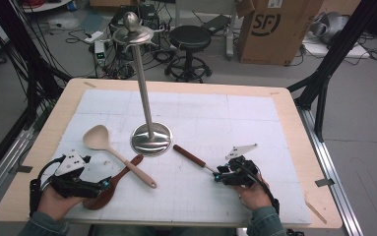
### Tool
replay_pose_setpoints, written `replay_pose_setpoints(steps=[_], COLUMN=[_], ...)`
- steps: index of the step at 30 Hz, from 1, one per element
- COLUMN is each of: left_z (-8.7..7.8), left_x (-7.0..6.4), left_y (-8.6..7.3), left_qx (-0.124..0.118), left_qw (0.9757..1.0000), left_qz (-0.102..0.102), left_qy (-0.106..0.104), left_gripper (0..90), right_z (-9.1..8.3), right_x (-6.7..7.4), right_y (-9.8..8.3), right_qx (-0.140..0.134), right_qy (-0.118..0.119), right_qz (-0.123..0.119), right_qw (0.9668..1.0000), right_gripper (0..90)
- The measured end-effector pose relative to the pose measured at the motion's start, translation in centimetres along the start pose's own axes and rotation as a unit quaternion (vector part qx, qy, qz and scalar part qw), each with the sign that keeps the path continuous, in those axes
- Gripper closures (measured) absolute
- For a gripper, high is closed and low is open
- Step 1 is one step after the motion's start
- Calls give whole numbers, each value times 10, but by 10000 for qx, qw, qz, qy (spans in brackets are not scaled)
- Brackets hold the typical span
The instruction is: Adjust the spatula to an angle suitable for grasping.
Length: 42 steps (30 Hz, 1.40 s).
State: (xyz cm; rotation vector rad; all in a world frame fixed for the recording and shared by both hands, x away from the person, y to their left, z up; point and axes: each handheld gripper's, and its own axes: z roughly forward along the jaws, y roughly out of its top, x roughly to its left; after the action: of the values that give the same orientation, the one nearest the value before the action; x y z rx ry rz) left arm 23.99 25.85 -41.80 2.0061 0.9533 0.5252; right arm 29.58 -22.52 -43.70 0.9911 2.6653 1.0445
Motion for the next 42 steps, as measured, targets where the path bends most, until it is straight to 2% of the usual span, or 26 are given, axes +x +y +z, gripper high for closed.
replay_pose_setpoints(steps=[11,17,19,24,33,37,42], left_z=[1,0,0,0,0,1,1], left_x=[0,0,0,0,0,-1,-1], left_y=[0,0,0,0,0,0,0], left_qx=[9,1,-4,-6,-2,1,-4], left_qw=[10000,10000,10000,10000,10000,10000,10000], left_qz=[15,10,3,7,2,2,4], left_qy=[-4,0,-5,-11,-4,-8,-6], left_gripper=[19,19,20,20,19,19,20], right_z=[2,2,2,3,3,3,3], right_x=[2,1,2,4,7,8,9], right_y=[-2,-3,-3,-2,-2,-2,-1], right_qx=[41,11,6,7,56,76,101], right_qy=[-53,-11,-25,-94,-344,-386,-342], right_qz=[38,94,156,134,-86,-129,-223], right_qw=[10000,10000,9999,9999,9994,9991,9991], right_gripper=[657,619,609,601,708,736,812])
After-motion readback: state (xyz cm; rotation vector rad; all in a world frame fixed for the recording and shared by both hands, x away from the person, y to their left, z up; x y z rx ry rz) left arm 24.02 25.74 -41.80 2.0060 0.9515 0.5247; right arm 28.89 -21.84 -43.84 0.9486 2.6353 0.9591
